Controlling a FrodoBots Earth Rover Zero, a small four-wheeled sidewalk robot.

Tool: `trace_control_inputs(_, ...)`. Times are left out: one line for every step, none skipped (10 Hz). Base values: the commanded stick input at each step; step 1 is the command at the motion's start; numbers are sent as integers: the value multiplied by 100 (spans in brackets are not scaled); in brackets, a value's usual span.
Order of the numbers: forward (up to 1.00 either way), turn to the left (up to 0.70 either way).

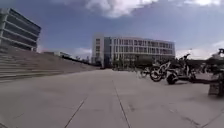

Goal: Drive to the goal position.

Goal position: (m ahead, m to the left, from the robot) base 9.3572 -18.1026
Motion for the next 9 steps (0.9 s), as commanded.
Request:
trace_control_inputs(50,1)
trace_control_inputs(50,1)
trace_control_inputs(50,1)
trace_control_inputs(50,1)
trace_control_inputs(50,1)
trace_control_inputs(50,1)
trace_control_inputs(50,1)
trace_control_inputs(50,1)
trace_control_inputs(50,1)
